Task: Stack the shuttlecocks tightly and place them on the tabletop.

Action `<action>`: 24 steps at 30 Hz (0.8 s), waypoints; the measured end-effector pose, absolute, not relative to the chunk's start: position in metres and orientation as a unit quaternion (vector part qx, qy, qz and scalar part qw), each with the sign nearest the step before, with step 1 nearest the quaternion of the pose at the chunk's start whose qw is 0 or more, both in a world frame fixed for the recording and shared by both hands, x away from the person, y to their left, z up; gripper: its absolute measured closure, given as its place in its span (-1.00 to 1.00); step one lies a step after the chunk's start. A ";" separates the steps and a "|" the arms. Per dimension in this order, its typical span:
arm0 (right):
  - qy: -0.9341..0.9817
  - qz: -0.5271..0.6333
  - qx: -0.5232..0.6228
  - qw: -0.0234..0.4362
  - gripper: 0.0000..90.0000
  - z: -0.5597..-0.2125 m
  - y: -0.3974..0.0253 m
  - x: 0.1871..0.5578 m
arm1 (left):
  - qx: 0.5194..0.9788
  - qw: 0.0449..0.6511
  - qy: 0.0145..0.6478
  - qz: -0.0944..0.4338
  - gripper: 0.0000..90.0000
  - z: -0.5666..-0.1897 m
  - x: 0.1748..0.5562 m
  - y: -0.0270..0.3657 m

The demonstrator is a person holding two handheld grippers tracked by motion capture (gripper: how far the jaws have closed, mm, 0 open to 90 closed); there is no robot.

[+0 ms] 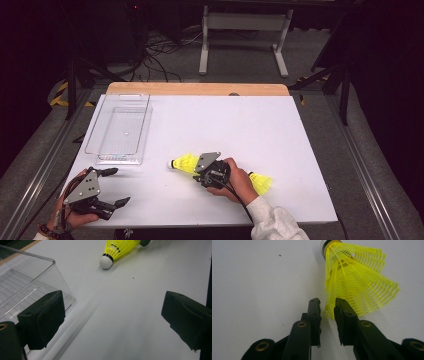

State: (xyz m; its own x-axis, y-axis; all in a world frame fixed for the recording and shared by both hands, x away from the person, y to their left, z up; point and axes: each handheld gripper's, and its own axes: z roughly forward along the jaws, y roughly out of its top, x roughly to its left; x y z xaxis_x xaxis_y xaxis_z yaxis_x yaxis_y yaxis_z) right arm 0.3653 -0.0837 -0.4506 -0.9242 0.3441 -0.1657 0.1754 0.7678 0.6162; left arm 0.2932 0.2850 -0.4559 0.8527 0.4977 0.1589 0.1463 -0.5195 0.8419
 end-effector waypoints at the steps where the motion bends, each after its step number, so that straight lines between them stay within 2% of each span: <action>1: 0.930 0.312 0.142 0.134 0.65 -0.450 -0.084 0.365 | 0.850 0.452 0.190 0.194 -0.86 -0.456 0.293 0.285; 24: 0.919 0.327 0.152 0.158 0.37 -0.436 -0.093 0.363 | 0.852 0.448 0.185 0.196 -0.86 -0.456 0.293 0.284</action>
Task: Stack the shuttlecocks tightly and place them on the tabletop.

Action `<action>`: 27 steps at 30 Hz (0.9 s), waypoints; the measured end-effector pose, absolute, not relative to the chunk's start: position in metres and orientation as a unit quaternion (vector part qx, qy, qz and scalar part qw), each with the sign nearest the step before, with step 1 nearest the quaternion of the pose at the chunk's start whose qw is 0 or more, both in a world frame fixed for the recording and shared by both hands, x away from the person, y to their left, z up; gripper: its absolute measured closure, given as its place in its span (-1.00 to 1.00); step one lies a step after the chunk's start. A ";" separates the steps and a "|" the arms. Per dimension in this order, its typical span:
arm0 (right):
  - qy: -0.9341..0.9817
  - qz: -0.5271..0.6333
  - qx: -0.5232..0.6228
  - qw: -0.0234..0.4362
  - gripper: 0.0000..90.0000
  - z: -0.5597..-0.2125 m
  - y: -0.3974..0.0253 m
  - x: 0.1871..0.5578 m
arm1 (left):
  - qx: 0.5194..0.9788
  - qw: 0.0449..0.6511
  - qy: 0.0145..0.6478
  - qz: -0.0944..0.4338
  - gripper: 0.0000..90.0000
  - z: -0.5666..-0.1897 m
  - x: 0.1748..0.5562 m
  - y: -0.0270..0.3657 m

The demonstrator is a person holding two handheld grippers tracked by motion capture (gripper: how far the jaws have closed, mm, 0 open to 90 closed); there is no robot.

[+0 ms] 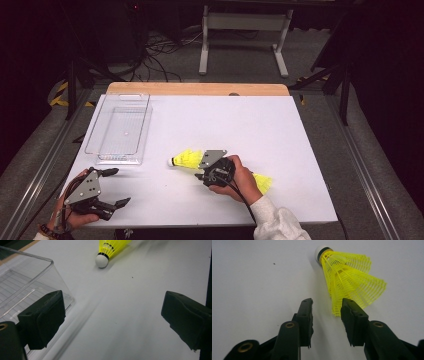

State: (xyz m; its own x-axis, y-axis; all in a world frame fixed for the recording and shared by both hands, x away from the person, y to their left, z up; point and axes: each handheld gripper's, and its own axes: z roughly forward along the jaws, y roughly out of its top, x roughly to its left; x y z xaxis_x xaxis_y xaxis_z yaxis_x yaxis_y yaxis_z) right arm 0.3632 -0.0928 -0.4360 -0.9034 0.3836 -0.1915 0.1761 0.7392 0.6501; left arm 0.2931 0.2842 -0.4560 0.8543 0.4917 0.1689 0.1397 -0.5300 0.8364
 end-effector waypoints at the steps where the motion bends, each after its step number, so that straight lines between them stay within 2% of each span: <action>1: 0.918 0.329 0.153 0.161 0.36 -0.435 -0.093 0.363 | 0.852 0.448 0.185 0.196 -0.86 -0.456 0.293 0.284; 27: 0.910 0.344 0.153 0.173 0.23 -0.423 -0.098 0.358 | 0.853 0.448 0.184 0.194 -0.85 -0.457 0.294 0.284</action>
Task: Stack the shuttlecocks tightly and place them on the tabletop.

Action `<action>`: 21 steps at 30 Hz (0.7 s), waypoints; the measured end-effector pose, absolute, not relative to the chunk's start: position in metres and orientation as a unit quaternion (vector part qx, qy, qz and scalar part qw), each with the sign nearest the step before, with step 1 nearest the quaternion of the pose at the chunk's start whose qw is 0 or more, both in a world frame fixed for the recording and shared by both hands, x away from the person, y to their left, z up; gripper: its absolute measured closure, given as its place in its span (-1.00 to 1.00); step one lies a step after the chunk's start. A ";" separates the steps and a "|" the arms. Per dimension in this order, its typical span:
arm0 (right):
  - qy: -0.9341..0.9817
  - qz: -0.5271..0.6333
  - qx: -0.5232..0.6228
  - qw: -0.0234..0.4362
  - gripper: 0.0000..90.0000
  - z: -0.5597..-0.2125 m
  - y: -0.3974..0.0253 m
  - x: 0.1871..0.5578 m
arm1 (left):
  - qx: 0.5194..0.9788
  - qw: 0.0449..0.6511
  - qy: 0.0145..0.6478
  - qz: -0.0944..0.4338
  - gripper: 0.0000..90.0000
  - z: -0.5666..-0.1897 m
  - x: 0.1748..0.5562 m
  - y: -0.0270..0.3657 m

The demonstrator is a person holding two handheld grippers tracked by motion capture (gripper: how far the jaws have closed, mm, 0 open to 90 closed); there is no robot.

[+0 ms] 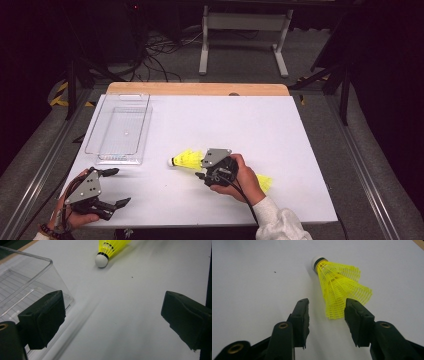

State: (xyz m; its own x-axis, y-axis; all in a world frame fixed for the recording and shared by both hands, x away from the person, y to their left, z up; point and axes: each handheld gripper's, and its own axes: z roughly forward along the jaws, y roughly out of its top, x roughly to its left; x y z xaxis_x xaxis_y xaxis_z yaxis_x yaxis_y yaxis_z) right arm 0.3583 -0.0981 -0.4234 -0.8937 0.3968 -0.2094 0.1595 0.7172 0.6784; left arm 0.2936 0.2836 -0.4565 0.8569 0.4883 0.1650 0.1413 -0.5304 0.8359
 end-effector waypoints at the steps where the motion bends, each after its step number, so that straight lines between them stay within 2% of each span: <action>1: 0.910 0.344 0.153 0.173 0.23 -0.423 -0.098 0.358 | 0.853 0.449 0.185 0.193 -0.85 -0.457 0.294 0.284; 21: 0.890 0.369 0.173 0.202 0.01 -0.405 -0.114 0.350 | 0.854 0.448 0.182 0.191 -0.85 -0.457 0.295 0.282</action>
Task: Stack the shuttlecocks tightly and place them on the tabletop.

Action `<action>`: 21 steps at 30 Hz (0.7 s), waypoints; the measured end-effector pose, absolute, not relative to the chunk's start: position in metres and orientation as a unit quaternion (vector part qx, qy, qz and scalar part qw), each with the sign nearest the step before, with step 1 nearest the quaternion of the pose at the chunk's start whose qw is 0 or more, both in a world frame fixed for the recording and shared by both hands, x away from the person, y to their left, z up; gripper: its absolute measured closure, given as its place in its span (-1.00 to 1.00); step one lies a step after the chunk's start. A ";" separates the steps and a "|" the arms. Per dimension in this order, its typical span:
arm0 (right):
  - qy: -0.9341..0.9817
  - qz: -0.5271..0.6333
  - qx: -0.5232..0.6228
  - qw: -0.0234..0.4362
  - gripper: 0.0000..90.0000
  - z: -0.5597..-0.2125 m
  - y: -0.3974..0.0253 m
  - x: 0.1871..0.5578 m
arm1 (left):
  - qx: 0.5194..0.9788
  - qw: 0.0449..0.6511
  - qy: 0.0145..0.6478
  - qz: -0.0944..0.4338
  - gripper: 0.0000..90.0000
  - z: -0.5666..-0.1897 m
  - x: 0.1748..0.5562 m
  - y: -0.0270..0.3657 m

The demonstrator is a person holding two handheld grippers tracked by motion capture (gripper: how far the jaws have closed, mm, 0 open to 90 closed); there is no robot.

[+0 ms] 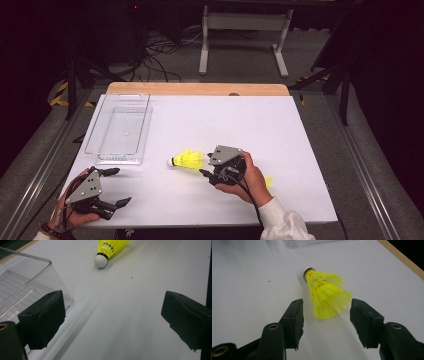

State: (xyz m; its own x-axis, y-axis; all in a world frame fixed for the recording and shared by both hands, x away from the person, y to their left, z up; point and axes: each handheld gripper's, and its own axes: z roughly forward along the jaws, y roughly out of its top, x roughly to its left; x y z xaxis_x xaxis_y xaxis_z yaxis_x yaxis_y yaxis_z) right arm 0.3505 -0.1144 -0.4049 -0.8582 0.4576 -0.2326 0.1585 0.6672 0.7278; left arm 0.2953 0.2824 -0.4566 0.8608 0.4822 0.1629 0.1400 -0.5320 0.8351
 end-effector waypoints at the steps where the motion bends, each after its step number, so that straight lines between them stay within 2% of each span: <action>1: 0.890 0.371 0.173 0.203 0.00 -0.404 -0.115 0.350 | 0.854 0.448 0.182 0.191 -0.85 -0.457 0.295 0.282; 12: 0.884 0.373 0.179 0.218 -0.10 -0.398 -0.121 0.347 | 0.854 0.448 0.182 0.191 -0.85 -0.457 0.295 0.282; 21: 0.879 0.374 0.185 0.232 -0.31 -0.393 -0.127 0.343 | 0.855 0.447 0.181 0.190 -0.85 -0.457 0.295 0.282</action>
